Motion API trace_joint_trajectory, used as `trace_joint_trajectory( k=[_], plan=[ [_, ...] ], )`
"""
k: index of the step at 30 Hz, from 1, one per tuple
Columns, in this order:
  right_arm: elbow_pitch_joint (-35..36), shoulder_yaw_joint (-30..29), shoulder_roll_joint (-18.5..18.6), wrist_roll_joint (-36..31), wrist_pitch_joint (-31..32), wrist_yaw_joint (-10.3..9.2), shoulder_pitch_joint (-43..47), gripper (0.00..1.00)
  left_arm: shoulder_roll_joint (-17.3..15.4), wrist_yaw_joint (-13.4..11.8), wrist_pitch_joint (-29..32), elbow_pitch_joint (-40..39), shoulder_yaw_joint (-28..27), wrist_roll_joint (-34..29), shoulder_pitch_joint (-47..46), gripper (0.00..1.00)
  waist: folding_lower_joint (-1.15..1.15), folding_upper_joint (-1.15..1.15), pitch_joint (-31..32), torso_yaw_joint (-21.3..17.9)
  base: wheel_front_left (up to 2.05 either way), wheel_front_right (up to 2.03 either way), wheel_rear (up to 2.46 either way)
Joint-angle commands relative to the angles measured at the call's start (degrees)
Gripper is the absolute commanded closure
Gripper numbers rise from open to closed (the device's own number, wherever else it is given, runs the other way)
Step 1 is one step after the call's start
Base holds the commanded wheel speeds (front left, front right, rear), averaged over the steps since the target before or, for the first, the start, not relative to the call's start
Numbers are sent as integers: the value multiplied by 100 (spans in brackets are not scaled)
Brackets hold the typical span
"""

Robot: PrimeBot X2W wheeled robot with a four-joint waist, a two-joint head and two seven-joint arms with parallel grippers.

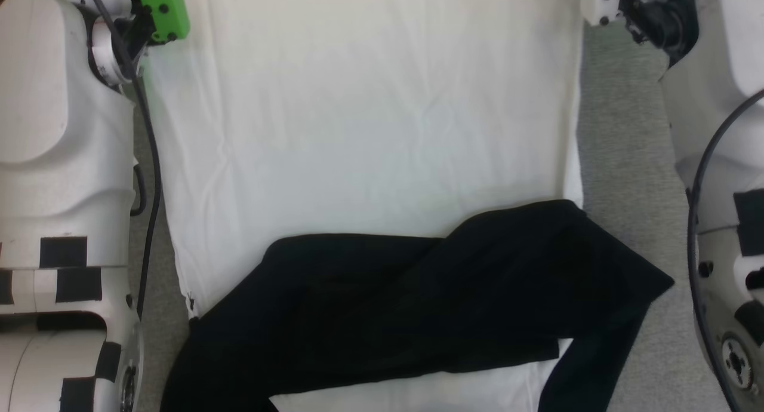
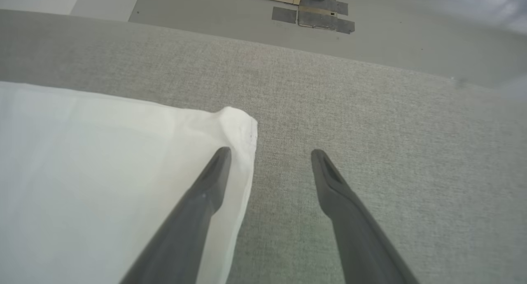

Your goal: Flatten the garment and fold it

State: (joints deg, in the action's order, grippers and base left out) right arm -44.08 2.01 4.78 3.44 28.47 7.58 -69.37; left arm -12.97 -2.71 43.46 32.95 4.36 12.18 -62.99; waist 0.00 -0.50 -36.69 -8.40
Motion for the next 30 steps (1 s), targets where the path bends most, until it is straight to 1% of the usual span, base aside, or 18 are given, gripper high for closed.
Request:
trace_joint_trajectory(
  k=[1,4,9,10,11,12,13,16,19,25,28,29,30],
  plan=[
    [-159,-34,14,-73,62,-9,-172,0,68,33,127,259,62,30,278,100,0,49,-192,191,0,0,0],
    [-465,-149,14,-112,146,-9,-382,0,91,74,103,225,97,62,248,100,0,49,-270,261,0,0,0],
    [-960,-14,-38,-89,642,-9,-642,0,72,110,83,226,124,107,248,100,0,49,-322,311,0,0,0],
    [-1073,26,-47,-68,843,-9,-684,50,63,113,94,241,124,120,258,100,0,49,-319,313,0,0,0],
    [-1166,63,-52,-51,1036,-9,-715,71,56,116,101,250,124,130,264,100,0,49,-315,313,0,0,0],
    [-1253,103,-55,-34,1253,-9,-757,88,48,116,104,256,124,142,270,100,0,49,-311,312,0,0,0],
    [-1288,145,-51,-41,1378,-9,-789,100,42,116,112,263,122,154,277,100,0,49,-307,310,0,0,0],
    [-1305,264,-23,-47,1626,-9,-864,100,30,130,108,261,111,206,293,100,0,49,-296,302,0,0,0],
    [-1160,346,29,-90,1507,-9,-892,100,-16,161,-64,197,120,203,265,100,0,49,-298,289,0,0,0],
    [-800,281,141,-176,788,-9,-969,100,-218,250,-1111,58,176,22,32,100,0,49,-306,284,0,0,0],
    [-639,226,172,-284,276,-9,-1062,100,-278,273,-1594,126,196,-41,-141,100,0,49,-294,302,0,0,0],
    [-561,189,182,-372,-42,-9,-1145,100,-310,270,-1839,177,215,-85,-260,100,0,49,-296,313,0,0,0],
    [-538,163,177,-405,-166,-9,-1184,100,-316,262,-1935,203,217,-97,-311,100,0,49,-294,317,0,0,0]
  ],
)
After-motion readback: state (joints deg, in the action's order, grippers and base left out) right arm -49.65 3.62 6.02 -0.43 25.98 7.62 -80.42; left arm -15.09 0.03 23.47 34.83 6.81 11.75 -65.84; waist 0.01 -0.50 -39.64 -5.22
